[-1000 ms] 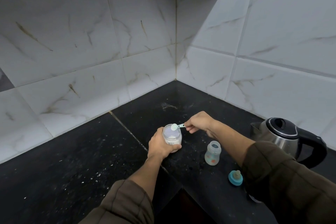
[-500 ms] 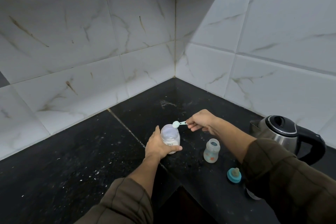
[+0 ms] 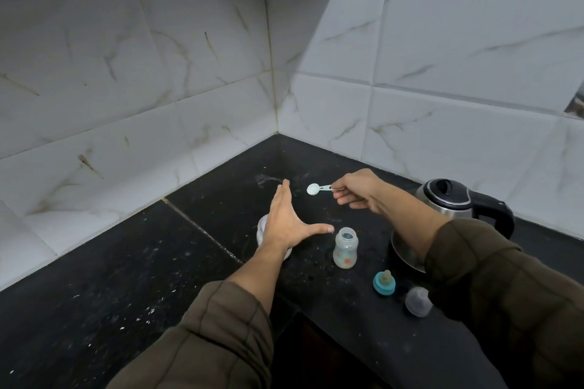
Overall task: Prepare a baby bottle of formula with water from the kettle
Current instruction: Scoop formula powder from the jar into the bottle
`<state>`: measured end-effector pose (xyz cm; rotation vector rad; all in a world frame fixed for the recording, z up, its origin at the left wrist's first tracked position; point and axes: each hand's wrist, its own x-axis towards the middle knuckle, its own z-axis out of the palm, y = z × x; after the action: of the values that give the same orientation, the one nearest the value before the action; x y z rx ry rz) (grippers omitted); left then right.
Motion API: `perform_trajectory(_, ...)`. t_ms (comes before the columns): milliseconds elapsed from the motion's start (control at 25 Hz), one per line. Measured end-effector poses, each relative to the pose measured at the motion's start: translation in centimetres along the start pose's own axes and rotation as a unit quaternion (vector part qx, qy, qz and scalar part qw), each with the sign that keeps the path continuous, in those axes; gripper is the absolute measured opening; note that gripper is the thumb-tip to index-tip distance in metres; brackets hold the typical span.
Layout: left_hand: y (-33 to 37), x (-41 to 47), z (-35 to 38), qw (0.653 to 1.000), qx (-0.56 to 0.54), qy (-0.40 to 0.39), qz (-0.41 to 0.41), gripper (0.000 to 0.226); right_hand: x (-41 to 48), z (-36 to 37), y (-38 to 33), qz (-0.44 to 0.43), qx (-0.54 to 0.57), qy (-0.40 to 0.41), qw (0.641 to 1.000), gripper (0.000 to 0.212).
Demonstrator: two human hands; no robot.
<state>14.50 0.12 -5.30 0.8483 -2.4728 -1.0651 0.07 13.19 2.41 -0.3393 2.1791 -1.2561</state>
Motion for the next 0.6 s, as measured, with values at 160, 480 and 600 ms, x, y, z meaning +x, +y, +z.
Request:
perform_trajectory(160, 1.0, -0.1, 3.1, 0.999, -0.001, -0.047, 0.011, 0.159, -0.6, -3.1, 1.9, 0.011, 0.031, 0.047, 0.998, 0.016)
perform_trajectory(480, 2.5, -0.5, 8.1, 0.985, 0.030, -0.166, -0.018, 0.133, -2.0, -5.9, 5.2, 0.025, 0.025, 0.072, 0.997, 0.013)
perform_trajectory(600, 2.1, -1.0, 9.3, 0.984, 0.031, -0.169, -0.045, 0.112, -2.3, -5.8, 6.4, 0.036, 0.017, 0.067, 0.997, 0.012)
